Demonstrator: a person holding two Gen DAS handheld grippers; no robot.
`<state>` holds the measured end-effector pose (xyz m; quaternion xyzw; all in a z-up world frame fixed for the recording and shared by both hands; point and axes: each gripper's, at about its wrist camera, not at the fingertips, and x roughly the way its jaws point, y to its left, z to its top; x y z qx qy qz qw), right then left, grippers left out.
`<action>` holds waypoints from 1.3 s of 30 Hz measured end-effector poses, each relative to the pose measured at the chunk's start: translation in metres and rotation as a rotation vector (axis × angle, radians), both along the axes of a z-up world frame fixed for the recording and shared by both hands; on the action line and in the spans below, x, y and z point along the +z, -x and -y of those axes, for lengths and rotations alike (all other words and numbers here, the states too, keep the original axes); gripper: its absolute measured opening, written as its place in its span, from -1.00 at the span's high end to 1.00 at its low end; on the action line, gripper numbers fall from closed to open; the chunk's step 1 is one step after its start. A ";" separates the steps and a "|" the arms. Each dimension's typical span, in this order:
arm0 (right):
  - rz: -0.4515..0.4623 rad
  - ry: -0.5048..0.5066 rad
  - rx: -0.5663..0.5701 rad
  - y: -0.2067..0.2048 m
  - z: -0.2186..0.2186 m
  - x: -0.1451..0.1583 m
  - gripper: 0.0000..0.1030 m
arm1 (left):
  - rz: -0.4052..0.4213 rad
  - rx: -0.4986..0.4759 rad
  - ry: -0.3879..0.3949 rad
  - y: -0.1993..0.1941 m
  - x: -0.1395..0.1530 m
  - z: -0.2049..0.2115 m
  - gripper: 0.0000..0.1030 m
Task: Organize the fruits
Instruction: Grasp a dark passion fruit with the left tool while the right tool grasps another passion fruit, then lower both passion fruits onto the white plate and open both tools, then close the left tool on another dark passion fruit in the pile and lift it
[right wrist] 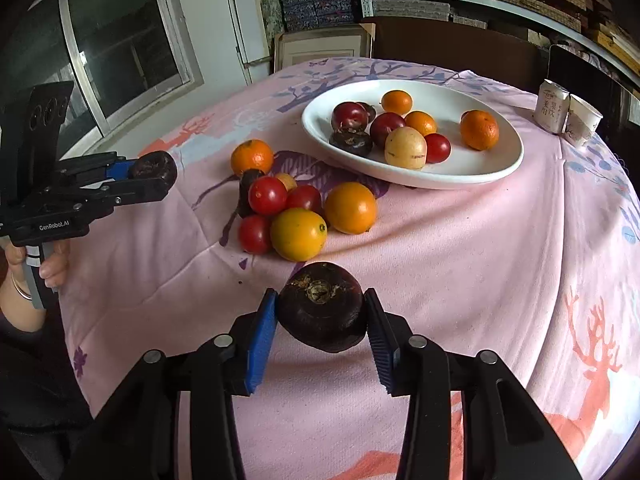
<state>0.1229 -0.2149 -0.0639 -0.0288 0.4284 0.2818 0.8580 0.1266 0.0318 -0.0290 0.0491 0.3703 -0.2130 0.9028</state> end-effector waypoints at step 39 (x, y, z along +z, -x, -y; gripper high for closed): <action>-0.043 -0.409 -0.286 -0.088 0.080 -0.003 -0.93 | -0.069 0.021 -0.016 -0.052 -0.026 0.037 -0.68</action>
